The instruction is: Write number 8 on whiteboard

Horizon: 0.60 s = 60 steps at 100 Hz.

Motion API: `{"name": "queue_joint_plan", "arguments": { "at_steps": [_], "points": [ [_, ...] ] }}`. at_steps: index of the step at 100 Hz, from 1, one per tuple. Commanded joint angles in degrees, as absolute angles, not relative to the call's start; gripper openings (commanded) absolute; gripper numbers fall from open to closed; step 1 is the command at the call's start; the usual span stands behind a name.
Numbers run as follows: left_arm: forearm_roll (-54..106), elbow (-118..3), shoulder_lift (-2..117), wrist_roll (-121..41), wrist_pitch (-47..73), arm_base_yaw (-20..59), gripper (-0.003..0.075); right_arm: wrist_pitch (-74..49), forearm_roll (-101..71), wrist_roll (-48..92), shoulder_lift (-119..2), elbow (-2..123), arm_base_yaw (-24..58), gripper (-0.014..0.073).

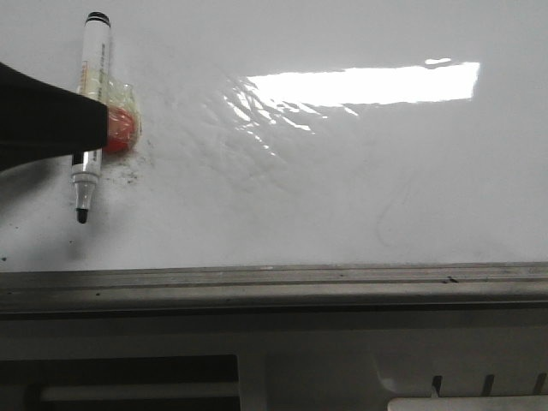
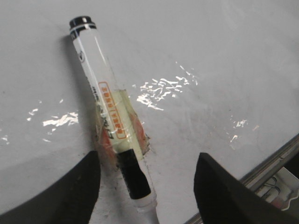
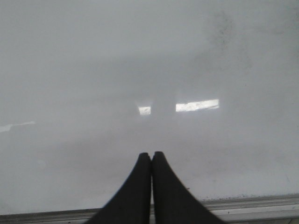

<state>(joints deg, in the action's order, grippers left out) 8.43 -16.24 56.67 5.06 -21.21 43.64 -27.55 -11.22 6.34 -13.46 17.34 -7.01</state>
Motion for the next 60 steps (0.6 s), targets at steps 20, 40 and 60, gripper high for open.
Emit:
{"name": "queue_joint_plan", "arguments": {
  "at_steps": [20, 40, 60],
  "points": [
    [14.56, -18.29, 62.63, 5.59, -27.68, 44.09, 0.0297, -24.07, -11.52, 6.59, -14.64, 19.28, -7.06, -0.0064],
    [15.01, -18.29, 63.64, 5.59, -27.78, 44.09, 0.0027, -24.56, -11.52, 6.59, -14.64, 19.28, -2.76, -0.0063],
    [12.03, -18.29, 63.64, 5.59, -27.78, 44.09, -0.0020, -28.30, -11.52, 6.59, -14.76, 20.87, 6.41, -0.0063]
  ]
}}
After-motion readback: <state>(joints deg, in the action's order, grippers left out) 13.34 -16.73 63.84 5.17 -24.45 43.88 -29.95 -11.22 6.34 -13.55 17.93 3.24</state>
